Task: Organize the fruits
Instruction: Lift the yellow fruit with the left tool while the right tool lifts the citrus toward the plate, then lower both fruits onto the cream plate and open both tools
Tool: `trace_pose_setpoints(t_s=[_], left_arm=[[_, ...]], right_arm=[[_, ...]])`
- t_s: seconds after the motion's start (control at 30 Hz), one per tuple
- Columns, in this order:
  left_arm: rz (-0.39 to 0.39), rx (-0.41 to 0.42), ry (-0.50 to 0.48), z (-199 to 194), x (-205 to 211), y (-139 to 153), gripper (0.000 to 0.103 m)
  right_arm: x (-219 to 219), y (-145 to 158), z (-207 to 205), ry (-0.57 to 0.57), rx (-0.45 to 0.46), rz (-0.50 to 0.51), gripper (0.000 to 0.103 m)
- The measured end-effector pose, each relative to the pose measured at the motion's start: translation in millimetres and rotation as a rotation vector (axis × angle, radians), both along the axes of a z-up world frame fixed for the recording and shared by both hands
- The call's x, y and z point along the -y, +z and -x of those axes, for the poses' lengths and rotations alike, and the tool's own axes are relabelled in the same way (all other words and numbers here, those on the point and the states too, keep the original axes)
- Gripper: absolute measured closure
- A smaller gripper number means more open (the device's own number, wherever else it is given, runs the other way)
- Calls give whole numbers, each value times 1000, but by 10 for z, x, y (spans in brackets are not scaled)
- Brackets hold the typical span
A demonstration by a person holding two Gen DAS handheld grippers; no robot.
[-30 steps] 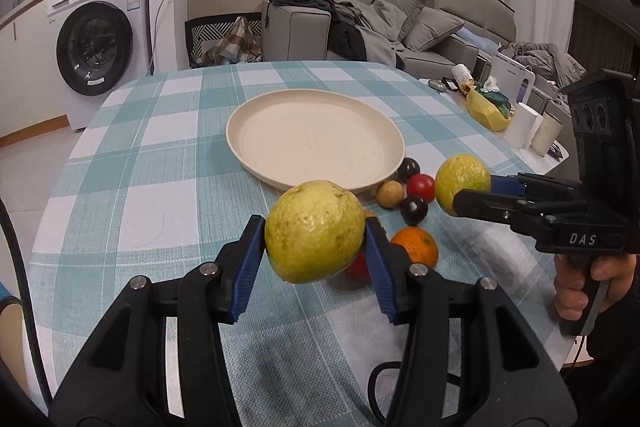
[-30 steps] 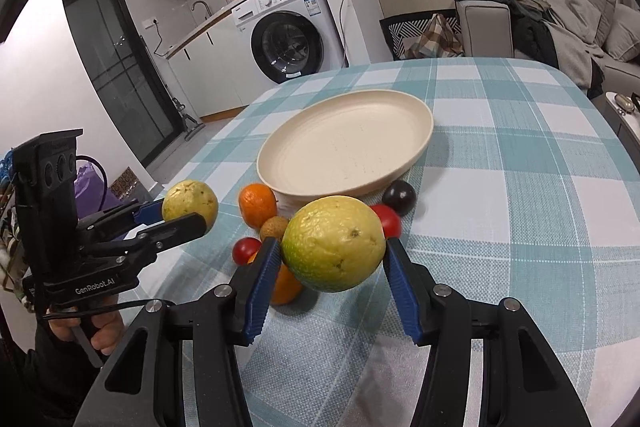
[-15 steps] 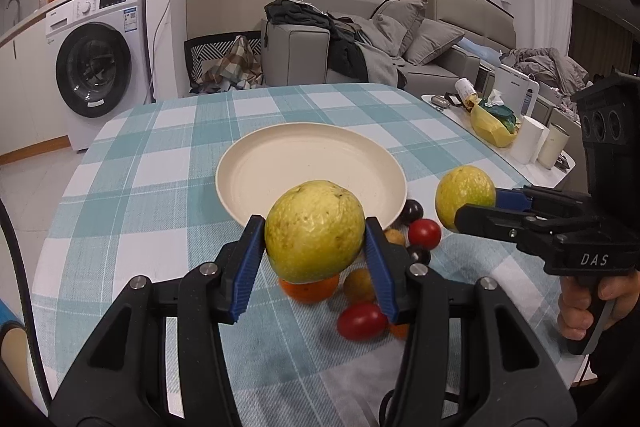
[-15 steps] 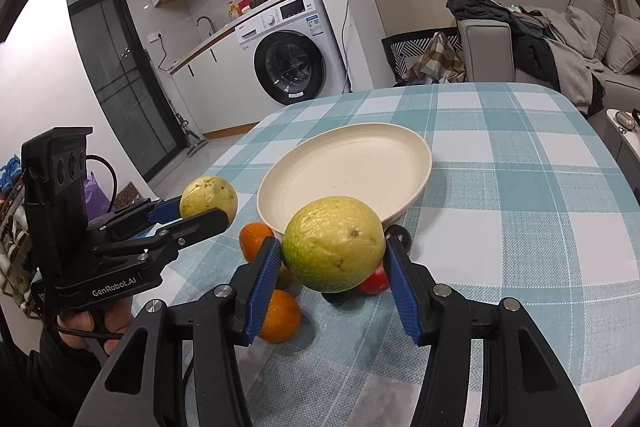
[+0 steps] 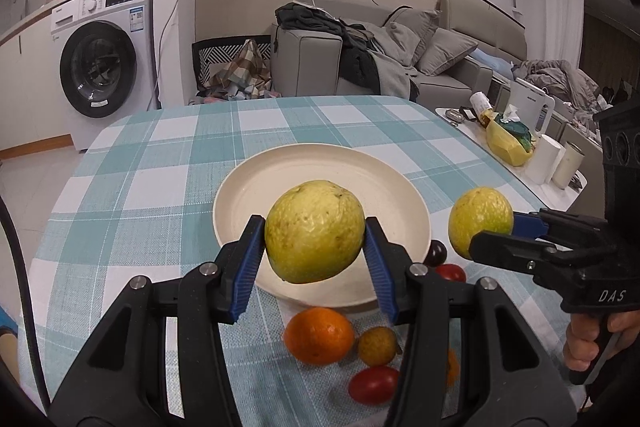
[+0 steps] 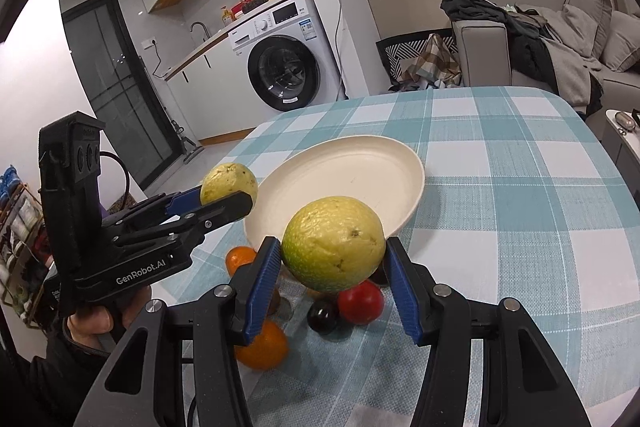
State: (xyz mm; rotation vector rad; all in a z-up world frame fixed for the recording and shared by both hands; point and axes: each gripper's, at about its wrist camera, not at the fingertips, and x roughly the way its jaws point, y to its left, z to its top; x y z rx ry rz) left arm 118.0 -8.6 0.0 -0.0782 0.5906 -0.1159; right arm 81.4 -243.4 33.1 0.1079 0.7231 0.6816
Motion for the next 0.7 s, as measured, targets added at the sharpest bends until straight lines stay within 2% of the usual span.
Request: trace_pose_setpoints(t_s=[0.7], left_arm=[[38, -47, 45, -276, -200, -201, 56]], right_arm=[[-211, -93, -317, -2, -15, 15, 49]])
